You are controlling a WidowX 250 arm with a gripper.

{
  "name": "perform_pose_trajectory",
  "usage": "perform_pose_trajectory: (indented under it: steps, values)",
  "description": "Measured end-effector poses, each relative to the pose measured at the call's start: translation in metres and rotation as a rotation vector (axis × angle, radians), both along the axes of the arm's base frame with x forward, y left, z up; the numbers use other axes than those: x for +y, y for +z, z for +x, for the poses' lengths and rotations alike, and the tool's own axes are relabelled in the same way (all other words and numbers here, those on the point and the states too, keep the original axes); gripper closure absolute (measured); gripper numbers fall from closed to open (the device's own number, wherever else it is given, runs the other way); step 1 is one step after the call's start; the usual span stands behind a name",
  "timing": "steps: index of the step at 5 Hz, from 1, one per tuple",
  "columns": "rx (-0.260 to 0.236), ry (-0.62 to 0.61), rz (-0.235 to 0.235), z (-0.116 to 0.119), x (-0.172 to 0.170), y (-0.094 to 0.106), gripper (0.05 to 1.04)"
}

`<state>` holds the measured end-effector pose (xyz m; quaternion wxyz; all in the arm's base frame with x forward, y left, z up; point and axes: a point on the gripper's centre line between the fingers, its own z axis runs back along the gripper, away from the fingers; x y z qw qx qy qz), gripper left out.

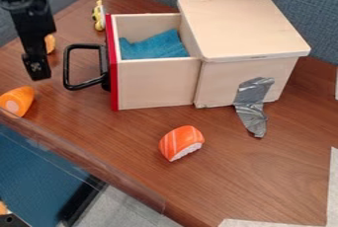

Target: Close the drawer

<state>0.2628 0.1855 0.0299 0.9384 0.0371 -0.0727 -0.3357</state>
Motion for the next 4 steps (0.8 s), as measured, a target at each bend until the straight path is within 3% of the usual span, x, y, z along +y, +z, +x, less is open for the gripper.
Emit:
perform_pose_trajectory:
  steps: [1, 2, 3, 4]
  values:
    - [0.035, -0.002, 0.021, 0.000, 0.000, -0.018, 0.085]
    - [0.035, -0.010, -0.017, 0.001, -0.013, -0.021, 0.085]
    - [0.039, 0.009, -0.089, 0.009, -0.027, -0.012, 0.085]
    - [0.042, 0.026, -0.125, 0.025, -0.040, 0.002, 0.085]
